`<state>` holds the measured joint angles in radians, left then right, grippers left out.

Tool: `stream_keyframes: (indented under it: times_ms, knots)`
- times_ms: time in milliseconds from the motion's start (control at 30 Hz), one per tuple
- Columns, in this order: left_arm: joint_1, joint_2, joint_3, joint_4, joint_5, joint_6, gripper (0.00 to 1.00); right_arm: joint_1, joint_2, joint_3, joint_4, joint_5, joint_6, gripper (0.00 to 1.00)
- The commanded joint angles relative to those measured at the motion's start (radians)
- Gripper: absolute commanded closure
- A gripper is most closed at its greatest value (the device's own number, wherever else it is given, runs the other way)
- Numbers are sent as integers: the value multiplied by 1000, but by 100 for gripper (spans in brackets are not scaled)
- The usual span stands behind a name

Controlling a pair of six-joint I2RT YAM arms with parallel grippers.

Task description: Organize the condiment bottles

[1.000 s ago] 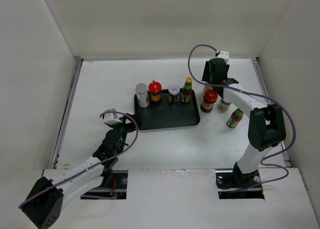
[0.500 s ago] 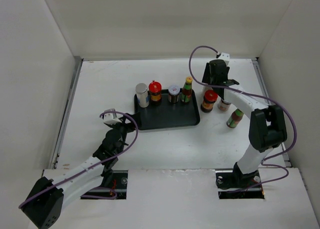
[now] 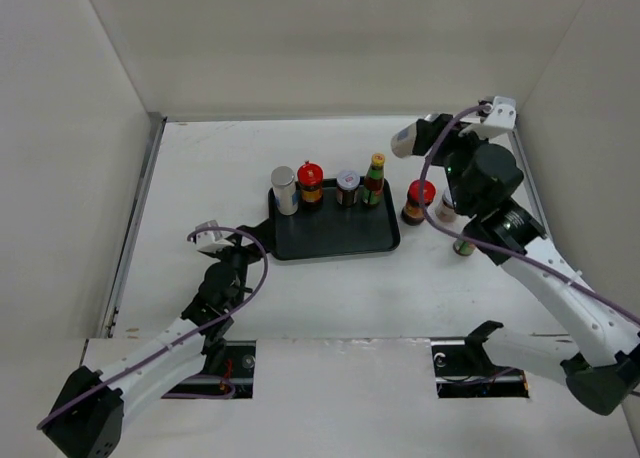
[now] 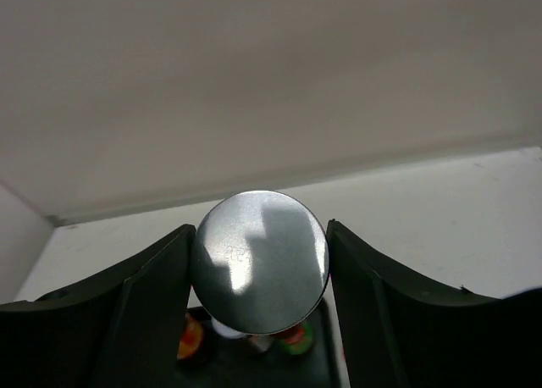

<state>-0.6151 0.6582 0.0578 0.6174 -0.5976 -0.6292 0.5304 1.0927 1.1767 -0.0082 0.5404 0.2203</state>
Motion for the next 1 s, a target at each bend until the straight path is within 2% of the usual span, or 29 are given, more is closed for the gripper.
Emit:
stream_keyframes:
  times_ms: [0,167,333,600,967]
  knots:
    - [16,7,-35,45,-36,-33,0,123,-11,-15,60,20,-18,58]
    - [39,12,-36,41,-28,-58,0,312,103,-19,86,-8,48,57]
    - [85,-22,-41,13,-25,-85,0,412,317,40,161,-109,93,57]
    - [127,3,-39,-53,-8,-152,0,496,597,138,246,-134,114,57]
    - [131,-22,-46,-54,5,-145,0,524,756,228,297,-59,57,56]
